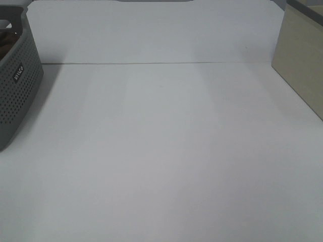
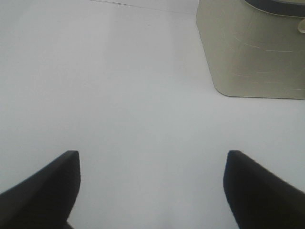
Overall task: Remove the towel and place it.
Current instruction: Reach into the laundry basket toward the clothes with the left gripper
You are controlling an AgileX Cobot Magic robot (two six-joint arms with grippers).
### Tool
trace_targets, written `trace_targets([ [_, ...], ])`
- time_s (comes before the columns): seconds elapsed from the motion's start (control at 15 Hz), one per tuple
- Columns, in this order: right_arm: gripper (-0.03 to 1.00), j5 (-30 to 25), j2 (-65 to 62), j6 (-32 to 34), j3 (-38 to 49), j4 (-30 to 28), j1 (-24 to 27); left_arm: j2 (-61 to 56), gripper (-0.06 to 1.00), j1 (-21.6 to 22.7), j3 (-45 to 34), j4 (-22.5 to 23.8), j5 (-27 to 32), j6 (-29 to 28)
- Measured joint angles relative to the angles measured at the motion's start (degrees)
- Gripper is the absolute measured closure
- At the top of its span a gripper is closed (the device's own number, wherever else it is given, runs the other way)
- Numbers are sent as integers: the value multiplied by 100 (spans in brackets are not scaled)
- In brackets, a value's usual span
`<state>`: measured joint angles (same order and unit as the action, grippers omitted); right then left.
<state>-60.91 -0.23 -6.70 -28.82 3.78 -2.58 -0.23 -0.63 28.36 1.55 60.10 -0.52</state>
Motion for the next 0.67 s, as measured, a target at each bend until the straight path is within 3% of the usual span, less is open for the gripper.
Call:
trace_targets([
  [0.67, 17, 0, 0, 0, 0, 0, 0, 115, -5, 0, 0, -223, 0, 361],
])
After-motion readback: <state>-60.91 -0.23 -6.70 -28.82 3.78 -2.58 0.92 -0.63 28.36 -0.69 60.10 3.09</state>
